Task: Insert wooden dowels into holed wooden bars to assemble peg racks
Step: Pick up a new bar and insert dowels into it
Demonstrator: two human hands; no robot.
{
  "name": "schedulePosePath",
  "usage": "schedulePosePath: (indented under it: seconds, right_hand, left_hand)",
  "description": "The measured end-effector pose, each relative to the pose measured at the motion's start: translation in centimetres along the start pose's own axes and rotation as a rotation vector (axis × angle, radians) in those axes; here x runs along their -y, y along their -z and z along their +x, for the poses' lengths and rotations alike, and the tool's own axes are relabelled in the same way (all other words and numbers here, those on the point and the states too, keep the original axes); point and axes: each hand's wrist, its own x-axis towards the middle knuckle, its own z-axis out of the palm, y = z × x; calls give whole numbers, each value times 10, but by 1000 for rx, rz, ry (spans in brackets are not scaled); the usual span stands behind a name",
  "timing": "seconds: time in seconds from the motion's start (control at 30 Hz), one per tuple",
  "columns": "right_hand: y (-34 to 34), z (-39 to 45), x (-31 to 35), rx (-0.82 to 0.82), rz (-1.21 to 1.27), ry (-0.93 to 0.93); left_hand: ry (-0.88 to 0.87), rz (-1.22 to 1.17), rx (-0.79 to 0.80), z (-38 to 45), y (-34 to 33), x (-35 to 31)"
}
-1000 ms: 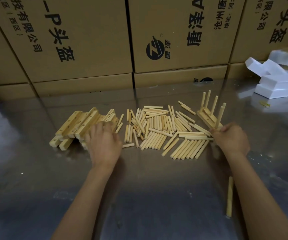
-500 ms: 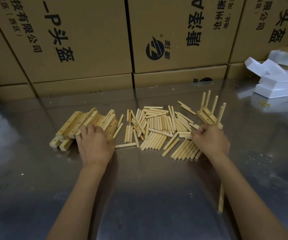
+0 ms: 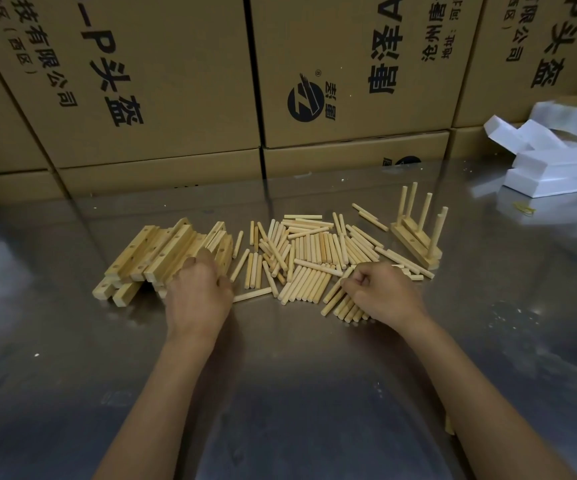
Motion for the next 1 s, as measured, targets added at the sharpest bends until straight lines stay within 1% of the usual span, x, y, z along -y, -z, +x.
schedulePosePath:
  seconds: [0.1, 0.17, 0.3, 0.47, 0.63, 0.73, 0.83, 1.0]
  right_hand:
    - [-1, 0, 1, 24, 44, 18]
    - [-2, 0, 1, 22, 71, 25]
    - [-4, -1, 2, 36, 97, 48]
    - [-4, -2, 5, 65, 123, 86]
    - [-8, -6, 12, 95, 186, 143]
    - [-9, -8, 15, 84, 184, 159]
    - [-10, -10, 18, 74, 165, 170]
    - [-4, -12, 20, 74, 145, 202]
  left_hand:
    - [-20, -178, -59, -2, -2, -5]
    - [23, -293, -33, -4, -6, -11]
    - [150, -609, 160, -5, -15, -24]
    - [160, -744, 306, -13, -21, -34]
    - [336, -1086, 464, -14, -20, -38]
    - [423, -1210, 517, -12, -19, -37]
    - [444, -1300, 547, -10, -16, -35]
    - [442, -1296, 530, -6, -17, -28]
